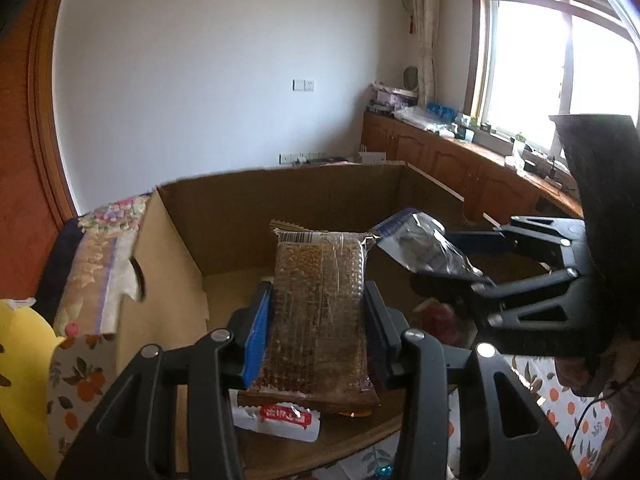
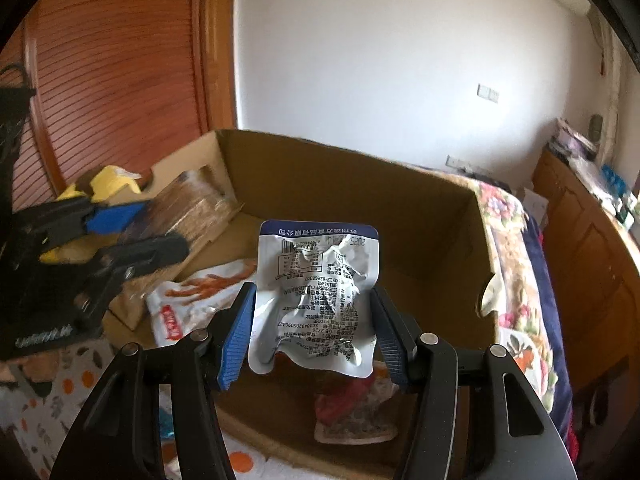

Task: Organize snacks
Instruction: 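Carry the granola bar and silver pouch with both tools over the box, then open both tools to drop the packets into the box, then withdraw both tools from the box toward the blue wrapper and duck-neck pouch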

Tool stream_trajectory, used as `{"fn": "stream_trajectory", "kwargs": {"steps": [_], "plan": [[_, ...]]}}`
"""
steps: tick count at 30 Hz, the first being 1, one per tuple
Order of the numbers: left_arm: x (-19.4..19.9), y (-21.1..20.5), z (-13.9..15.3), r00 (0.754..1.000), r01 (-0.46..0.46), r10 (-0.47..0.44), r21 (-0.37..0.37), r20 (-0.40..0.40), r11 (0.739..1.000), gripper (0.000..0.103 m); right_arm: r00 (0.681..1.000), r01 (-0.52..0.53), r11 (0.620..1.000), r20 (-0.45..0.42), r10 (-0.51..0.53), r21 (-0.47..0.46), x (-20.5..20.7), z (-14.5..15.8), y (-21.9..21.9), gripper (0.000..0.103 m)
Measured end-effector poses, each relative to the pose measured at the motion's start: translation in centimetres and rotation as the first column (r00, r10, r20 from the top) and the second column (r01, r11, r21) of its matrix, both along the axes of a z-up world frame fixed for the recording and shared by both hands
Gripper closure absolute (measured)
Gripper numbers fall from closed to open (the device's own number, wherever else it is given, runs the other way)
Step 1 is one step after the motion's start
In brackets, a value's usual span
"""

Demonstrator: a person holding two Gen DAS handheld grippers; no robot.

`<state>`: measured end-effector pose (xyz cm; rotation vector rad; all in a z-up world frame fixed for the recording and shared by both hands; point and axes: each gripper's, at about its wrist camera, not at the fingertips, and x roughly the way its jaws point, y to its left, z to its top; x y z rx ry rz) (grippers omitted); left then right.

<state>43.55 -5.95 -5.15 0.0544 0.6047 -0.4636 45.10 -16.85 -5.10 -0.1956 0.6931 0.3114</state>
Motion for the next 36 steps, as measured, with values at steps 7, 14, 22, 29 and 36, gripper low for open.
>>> {"fn": "stream_trajectory", "kwargs": {"steps": [7, 14, 22, 29, 36], "plan": [[0.3, 0.0, -0.8, 1.0, -0.004, 0.004, -0.005, -0.031, 1.0, 0.056, 0.999, 0.016, 0.999, -0.053, -0.013, 0.048, 1.2, -1.4, -0.7, 0.045], [0.1, -0.2, -0.8, 1.0, -0.013, 0.013, -0.009, -0.016, 1.0, 0.046, 0.998, 0.018, 0.999, -0.059, -0.015, 0.041, 1.3, -1.4, -0.5, 0.044], [0.1, 0.1, -0.9, 1.0, -0.017, 0.017, -0.018, -0.016, 1.0, 0.041, 0.998, 0.025, 0.999, -0.053, -0.023, 0.033, 1.7, -1.5, -0.4, 0.04], [-0.1, 0.0, -1.0, 1.0, -0.015, 0.015, -0.013, 0.004, 1.0, 0.033, 0.999, 0.03, 0.999, -0.027, -0.029, 0.033, 1.3, -1.5, -0.6, 0.026], [-0.8, -0.1, -0.3, 0.999, -0.011, 0.011, -0.014, 0.031, 1.0, 0.033, 1.0, 0.013, 0.997, 0.026, -0.015, 0.075, -0.8, -0.5, -1.2, 0.025]]}}
